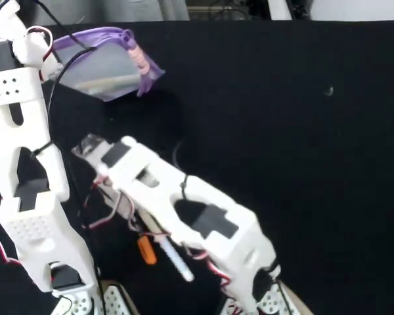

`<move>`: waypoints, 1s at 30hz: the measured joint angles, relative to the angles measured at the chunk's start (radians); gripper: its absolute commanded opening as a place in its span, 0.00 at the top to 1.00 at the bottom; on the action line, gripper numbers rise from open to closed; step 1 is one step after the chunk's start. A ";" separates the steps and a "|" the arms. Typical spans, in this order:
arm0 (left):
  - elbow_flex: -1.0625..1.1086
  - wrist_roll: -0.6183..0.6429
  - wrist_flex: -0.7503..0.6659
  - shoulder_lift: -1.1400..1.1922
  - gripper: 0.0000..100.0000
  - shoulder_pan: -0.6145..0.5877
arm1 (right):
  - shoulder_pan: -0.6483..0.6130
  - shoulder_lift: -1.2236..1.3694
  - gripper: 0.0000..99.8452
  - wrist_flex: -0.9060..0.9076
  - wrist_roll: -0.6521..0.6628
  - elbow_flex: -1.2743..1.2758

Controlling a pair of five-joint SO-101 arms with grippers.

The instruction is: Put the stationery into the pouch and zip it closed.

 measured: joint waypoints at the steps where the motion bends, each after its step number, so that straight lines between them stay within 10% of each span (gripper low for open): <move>1: 0.000 0.000 0.000 0.000 0.97 0.000 | 0.020 0.032 0.93 0.011 -0.002 -0.015; 17: -0.003 0.000 0.006 0.005 0.97 0.000 | 0.238 0.061 0.99 0.064 0.052 -0.069; 30: -0.003 0.000 0.006 0.005 0.97 0.002 | 0.463 -0.496 0.99 -0.014 0.100 -0.066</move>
